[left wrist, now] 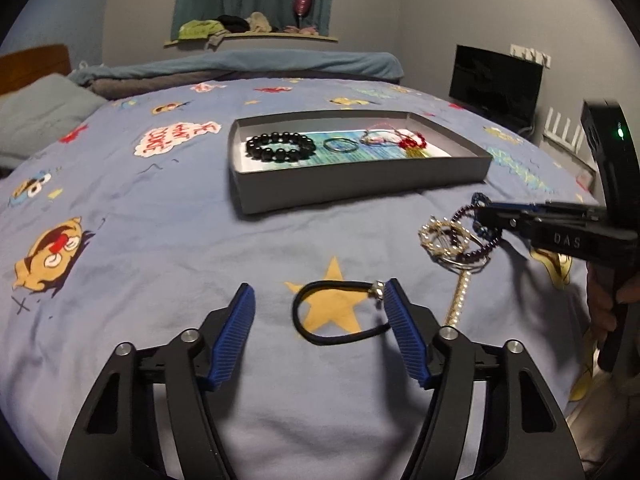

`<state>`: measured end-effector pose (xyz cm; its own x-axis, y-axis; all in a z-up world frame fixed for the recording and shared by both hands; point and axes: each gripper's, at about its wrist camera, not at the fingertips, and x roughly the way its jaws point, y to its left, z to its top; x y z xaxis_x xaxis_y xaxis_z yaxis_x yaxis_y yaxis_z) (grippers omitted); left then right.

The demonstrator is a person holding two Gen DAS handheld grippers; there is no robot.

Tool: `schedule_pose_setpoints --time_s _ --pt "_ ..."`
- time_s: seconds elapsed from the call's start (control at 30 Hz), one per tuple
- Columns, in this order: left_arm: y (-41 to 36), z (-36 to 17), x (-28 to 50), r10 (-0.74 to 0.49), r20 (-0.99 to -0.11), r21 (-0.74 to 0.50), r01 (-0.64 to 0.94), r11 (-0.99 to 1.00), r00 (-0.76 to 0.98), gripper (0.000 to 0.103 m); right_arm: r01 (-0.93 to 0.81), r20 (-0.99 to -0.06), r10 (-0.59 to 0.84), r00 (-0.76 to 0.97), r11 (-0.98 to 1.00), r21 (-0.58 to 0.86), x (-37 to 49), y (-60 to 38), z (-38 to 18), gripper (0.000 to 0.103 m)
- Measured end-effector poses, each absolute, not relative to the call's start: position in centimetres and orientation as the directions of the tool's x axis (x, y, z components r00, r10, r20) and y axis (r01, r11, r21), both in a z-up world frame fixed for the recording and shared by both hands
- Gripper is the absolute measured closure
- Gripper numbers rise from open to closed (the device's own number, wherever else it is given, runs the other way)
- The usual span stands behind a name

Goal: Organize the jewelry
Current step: 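Grasp the black hair tie with the left tool while the right tool grasps the brown bead bracelet, then carry the hair tie and brown bead bracelet into the grey box and open both tools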

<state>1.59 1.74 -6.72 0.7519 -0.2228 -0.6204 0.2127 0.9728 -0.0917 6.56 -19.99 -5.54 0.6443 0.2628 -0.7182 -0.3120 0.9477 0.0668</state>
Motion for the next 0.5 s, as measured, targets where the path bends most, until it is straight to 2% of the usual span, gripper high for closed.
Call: schedule_pose_setpoints --time_s 0.07,0.13,0.17,0.23,0.3,0.5 --pt "1.8 -7.0 1.9 -0.209 -0.635 -0.085 0.202 0.976 0.744 0.051 -0.318 -0.717 0.264 0.644 0.946 0.063 6.5 -19.8 -5.6 0.091" --pt "1.6 -7.5 2.3 -0.179 -0.659 -0.054 0.192 0.980 0.730 0.067 -0.318 -0.712 0.264 0.650 0.946 0.061 6.4 -19.7 -5.7 0.092" --pt "1.4 -7.7 2.4 -0.172 -0.667 -0.039 0.196 0.980 0.725 0.070 -0.316 -0.710 0.266 0.652 0.947 0.064 6.4 -19.8 -5.7 0.093" --pt "1.3 -7.7 2.2 -0.172 -0.659 -0.027 0.205 0.978 0.732 0.093 -0.314 -0.704 0.272 0.656 0.947 0.074 6.3 -19.9 -5.6 0.093" --pt "1.3 -7.5 2.1 -0.187 -0.654 -0.029 0.223 0.974 0.733 0.099 -0.314 -0.698 0.277 0.661 0.946 0.079 6.1 -20.1 -5.3 0.093" --pt "1.2 -6.7 1.3 -0.231 -0.622 -0.045 0.260 0.964 0.748 0.099 -0.320 -0.660 0.283 0.696 0.945 0.068 5.3 -20.6 -3.8 0.094"
